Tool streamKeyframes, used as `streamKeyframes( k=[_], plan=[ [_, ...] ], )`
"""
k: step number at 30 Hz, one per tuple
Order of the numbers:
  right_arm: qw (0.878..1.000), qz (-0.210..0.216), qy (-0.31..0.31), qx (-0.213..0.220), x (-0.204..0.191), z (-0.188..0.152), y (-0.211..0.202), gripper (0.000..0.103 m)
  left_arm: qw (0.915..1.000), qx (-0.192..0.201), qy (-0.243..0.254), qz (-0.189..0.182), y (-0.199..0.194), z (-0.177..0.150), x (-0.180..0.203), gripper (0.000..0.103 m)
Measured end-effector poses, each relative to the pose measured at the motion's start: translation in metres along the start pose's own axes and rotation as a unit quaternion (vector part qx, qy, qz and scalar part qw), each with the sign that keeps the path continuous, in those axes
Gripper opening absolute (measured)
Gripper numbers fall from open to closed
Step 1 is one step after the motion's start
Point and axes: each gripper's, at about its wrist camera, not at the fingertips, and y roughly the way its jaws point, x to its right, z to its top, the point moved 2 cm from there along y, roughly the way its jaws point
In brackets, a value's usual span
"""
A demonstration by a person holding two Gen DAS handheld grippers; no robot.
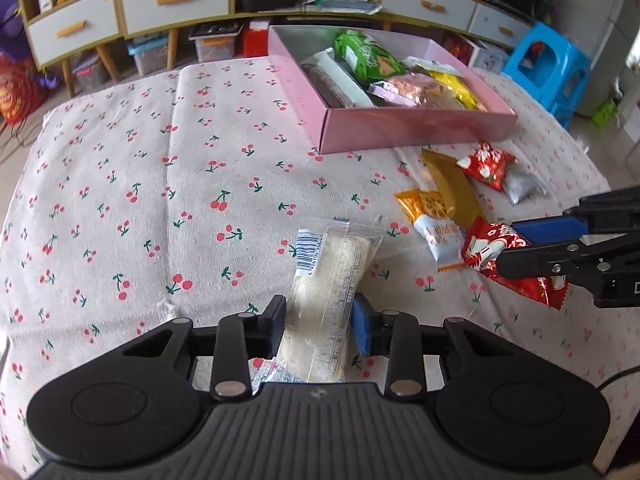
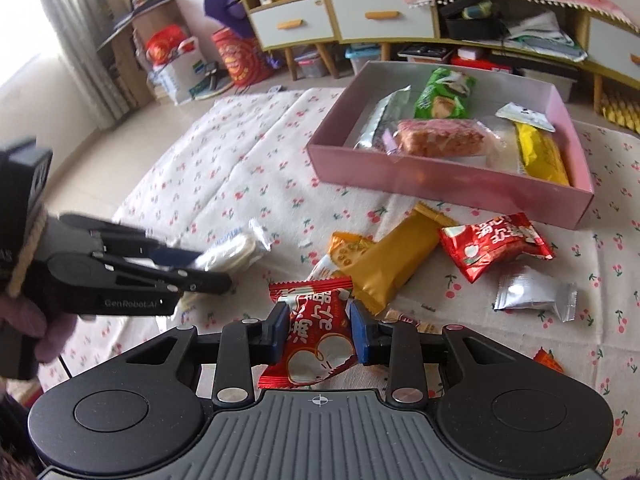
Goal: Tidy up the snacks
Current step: 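Lift and carry the clear-wrapped bar and red packet over the pink box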
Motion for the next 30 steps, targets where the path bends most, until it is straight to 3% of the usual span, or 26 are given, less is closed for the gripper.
streamKeyframes(
  k=[14,24,30],
  plan=[
    [0.994,-0.011,0.100,0.047,0.044,0.027,-0.021,0.031,0.9960,0.020,-0.086,-0.013,-0.006,0.026,0.001,0.031],
    [0.978,-0.024,0.188,0.083,0.087,0.048,-0.026,0.031,0.9896,0.059,-0.126,-0.034,-0.012,0.055,0.013,0.031],
    [0.967,-0.046,0.230,0.097,0.111,0.064,-0.022,0.031,0.9895,0.062,-0.128,-0.024,-0.003,0.078,0.023,0.030]
  ],
)
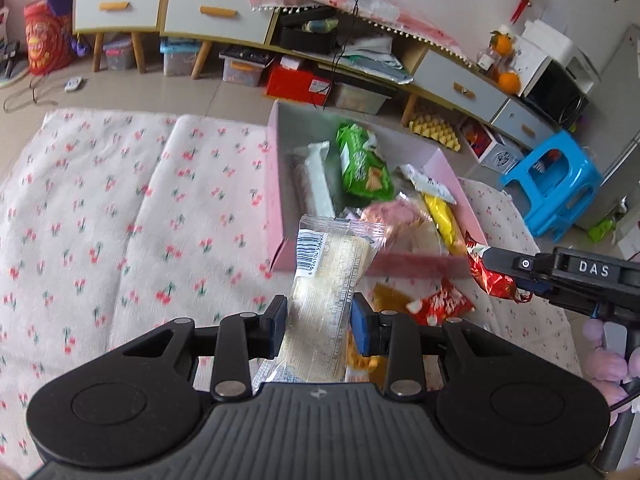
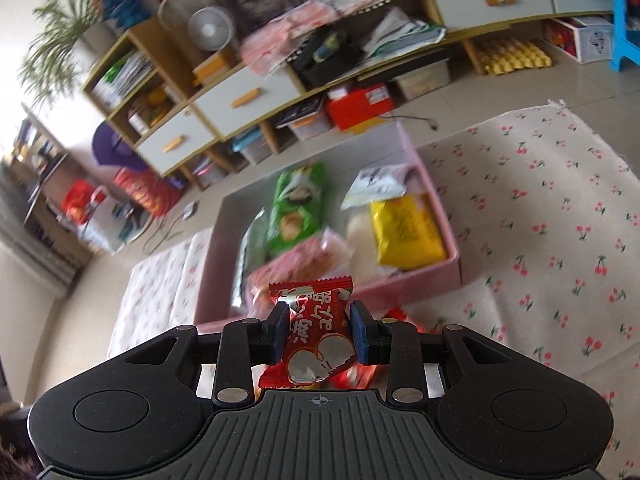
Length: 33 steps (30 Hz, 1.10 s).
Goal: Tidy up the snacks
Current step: 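Lift and carry the clear-wrapped bar and red packet over the pink box, then lower both items into the pink box and open both grippers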
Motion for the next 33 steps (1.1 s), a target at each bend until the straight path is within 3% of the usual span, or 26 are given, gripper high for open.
streamKeyframes(
  k=[14,33],
  plan=[
    [1.000,-0.015,0.024,-0.009,0.016,0.029,0.062,0.031,0.9988,0.000,0.020,0.045,0.053,0.061,0.018,0.031],
    [0.999,0.028,0.039,0.015,0.033,0.051,0.096,0.031,0.9939,0.003,0.028,0.106,0.099,0.086,0.023,0.030]
  ],
)
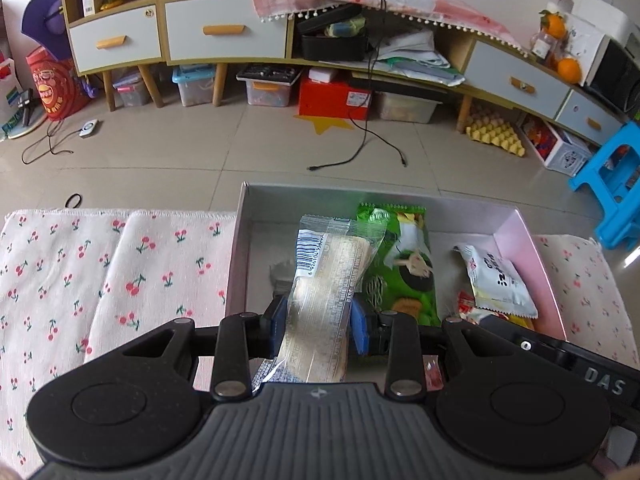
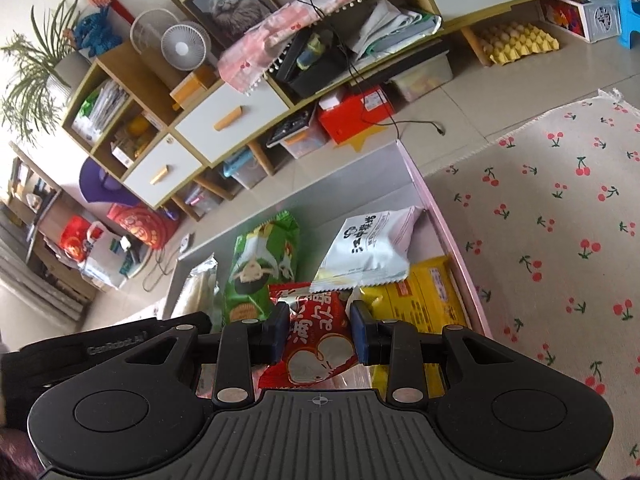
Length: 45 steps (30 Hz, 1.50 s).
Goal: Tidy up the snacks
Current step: 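Lower both items into the pink box and open both grippers, then move both open grippers back to the remaining snacks on the cloth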
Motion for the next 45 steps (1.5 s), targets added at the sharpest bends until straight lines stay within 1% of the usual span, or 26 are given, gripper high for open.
streamKeyframes(
  k=[4,7,9,10,12,16,18,20,24,26,30,32,37,38,45],
  plan=[
    [1.000,0.008,0.000,0.007,0.000,0.003,-0.001,0.032,1.0000,0.003,-0.004,0.005,0.003,0.002,0.000,0.030],
    [1.000,0.020,-0.003,0.010,-0.002,0.006,-0.004,0.036,0.9999,0.009,-0.009,0.006,0.002,0.003,-0.001,0.032],
    [1.000,0.026,0.003,0.009,-0.002,0.008,-0.006,0.036,0.9999,0.015,-0.007,0.000,-0.001,0.002,0.000,0.034],
    [1.000,0.027,0.006,0.009,-0.002,0.009,-0.007,0.038,0.9999,0.017,-0.004,-0.002,-0.002,0.003,0.001,0.035],
    [1.000,0.028,0.008,0.010,-0.002,0.010,-0.008,0.042,0.9998,0.019,0.005,-0.003,-0.006,0.003,0.003,0.044],
    [1.000,0.024,0.010,0.008,-0.003,0.008,-0.012,0.043,0.9998,0.018,0.013,0.003,-0.011,0.003,0.004,0.048],
    [1.000,0.021,0.012,0.007,-0.004,0.007,-0.016,0.045,0.9998,0.016,0.014,0.003,-0.014,0.001,0.003,0.053],
    [1.000,0.019,0.011,0.007,-0.006,0.006,-0.021,0.054,0.9998,0.014,0.016,0.004,-0.017,0.000,0.004,0.054],
    [1.000,0.008,0.004,0.007,-0.009,0.005,-0.034,0.058,0.9996,0.018,0.020,0.009,-0.029,-0.005,0.004,0.062],
    [1.000,0.002,0.006,0.008,-0.009,0.003,-0.041,0.062,0.9996,0.019,0.021,0.010,-0.035,-0.007,0.004,0.063],
    [1.000,-0.010,0.006,0.008,-0.013,0.001,-0.055,0.065,0.9994,0.023,0.024,0.009,-0.048,-0.014,0.004,0.069],
    [1.000,-0.013,0.005,0.007,-0.016,-0.001,-0.063,0.070,0.9994,0.022,0.026,0.006,-0.054,-0.018,0.004,0.071],
    [1.000,-0.025,-0.014,0.003,-0.027,-0.008,-0.080,0.073,0.9993,0.022,0.031,0.000,-0.069,-0.030,0.004,0.079],
    [0.999,-0.027,-0.018,0.001,-0.029,-0.010,-0.083,0.073,0.9992,0.023,0.032,-0.003,-0.072,-0.032,0.004,0.082],
    [0.998,-0.042,-0.040,-0.009,-0.038,-0.027,-0.104,0.074,0.9991,0.023,0.030,-0.019,-0.089,-0.055,-0.001,0.094]
  ],
)
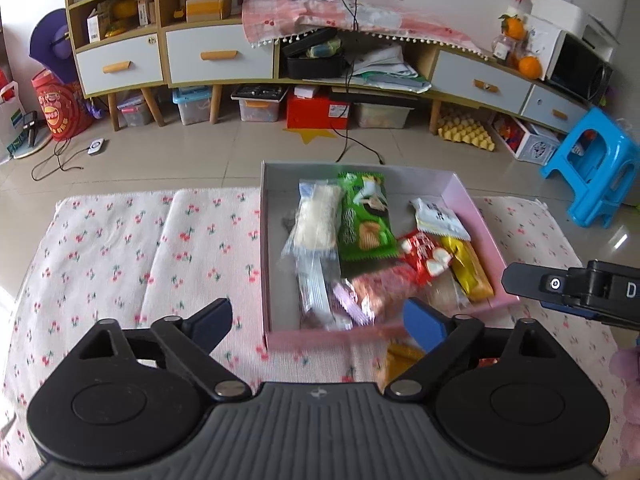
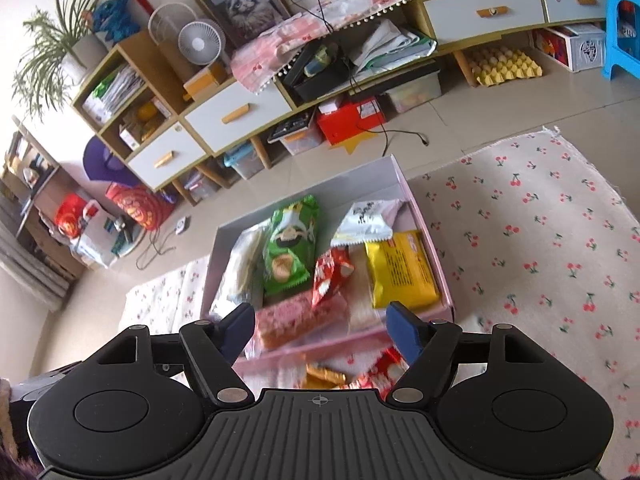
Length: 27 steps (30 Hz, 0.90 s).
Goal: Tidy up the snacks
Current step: 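Move both open grippers back to the remaining snacks on the cloth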
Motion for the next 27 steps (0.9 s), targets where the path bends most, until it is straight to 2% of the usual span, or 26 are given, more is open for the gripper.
streamKeyframes(
  k=[4,15,20,24,27],
  plan=[
    [1.000,-0.012,-0.011,-0.005,-0.002,-0.010,-0.009,0.082,1.0000,-0.005,0.004,-0.001,-0.004,-0.013,-0.003,0.097],
    [0.998,-0.033,-0.055,-0.024,-0.004,-0.035,-0.017,0.084,0.9999,-0.007,0.009,0.010,-0.011,-0.045,-0.012,0.102],
    [0.997,-0.033,-0.052,-0.042,0.003,-0.045,-0.010,0.084,0.9999,0.014,0.000,0.008,-0.011,-0.057,-0.014,0.102],
    [0.997,-0.040,-0.029,-0.052,0.012,-0.045,-0.006,0.084,0.9996,0.022,0.020,0.005,-0.009,-0.060,-0.008,0.102],
    [0.995,-0.068,-0.028,-0.062,0.022,-0.045,-0.001,0.084,0.9984,0.023,0.050,0.007,-0.004,-0.066,-0.001,0.102]
  ],
)
